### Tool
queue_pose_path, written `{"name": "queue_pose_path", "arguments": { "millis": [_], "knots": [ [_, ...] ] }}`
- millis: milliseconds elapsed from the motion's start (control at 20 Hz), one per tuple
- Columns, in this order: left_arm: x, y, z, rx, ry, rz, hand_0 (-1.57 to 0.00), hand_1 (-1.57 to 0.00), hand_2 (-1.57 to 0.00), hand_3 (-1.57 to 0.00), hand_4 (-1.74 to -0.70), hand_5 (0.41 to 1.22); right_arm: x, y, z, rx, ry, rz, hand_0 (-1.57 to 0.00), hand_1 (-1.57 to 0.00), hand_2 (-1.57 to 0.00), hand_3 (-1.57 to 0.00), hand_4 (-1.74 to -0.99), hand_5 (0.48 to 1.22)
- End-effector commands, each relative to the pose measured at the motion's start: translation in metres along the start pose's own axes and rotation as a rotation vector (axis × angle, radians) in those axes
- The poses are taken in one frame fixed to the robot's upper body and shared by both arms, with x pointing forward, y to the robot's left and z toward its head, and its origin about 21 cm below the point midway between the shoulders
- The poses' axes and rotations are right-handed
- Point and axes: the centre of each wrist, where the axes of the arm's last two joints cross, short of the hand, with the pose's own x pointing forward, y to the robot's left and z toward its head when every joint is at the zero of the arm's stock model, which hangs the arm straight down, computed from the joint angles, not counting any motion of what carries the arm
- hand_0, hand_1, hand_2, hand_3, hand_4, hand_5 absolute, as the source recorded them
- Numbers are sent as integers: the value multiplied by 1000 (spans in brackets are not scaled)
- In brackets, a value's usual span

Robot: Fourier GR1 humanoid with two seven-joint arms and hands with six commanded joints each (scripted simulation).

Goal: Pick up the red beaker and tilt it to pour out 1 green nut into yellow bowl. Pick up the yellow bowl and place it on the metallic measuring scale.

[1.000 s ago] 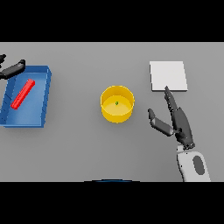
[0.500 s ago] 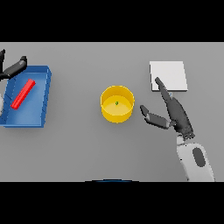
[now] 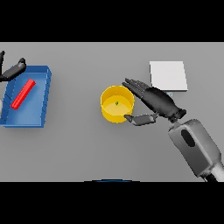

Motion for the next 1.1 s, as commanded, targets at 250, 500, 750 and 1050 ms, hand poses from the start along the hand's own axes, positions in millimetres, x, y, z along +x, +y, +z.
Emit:
{"name": "queue_pose_path", "arguments": {
  "millis": [250,500,750,1050],
  "knots": [
    [3,2,-3,3,-14,12,1,1,1,1,-758,717,16,-8,-29,202,-67,187,1,1,1,1,-1218,636],
    [-2,3,-5,-5,-26,53,1,1,1,1,-783,722,17,1,-41,308,-105,248,1,1,1,1,-1217,651],
    [-1,3,-5,-3,-41,57,1,1,1,1,-798,727,8,8,-50,373,-110,284,1,1,1,1,-1242,664],
    [-3,3,-4,-9,-33,55,1,1,1,1,-797,723,5,15,-56,453,-96,314,1,1,1,1,-1277,692]
  ]
}}
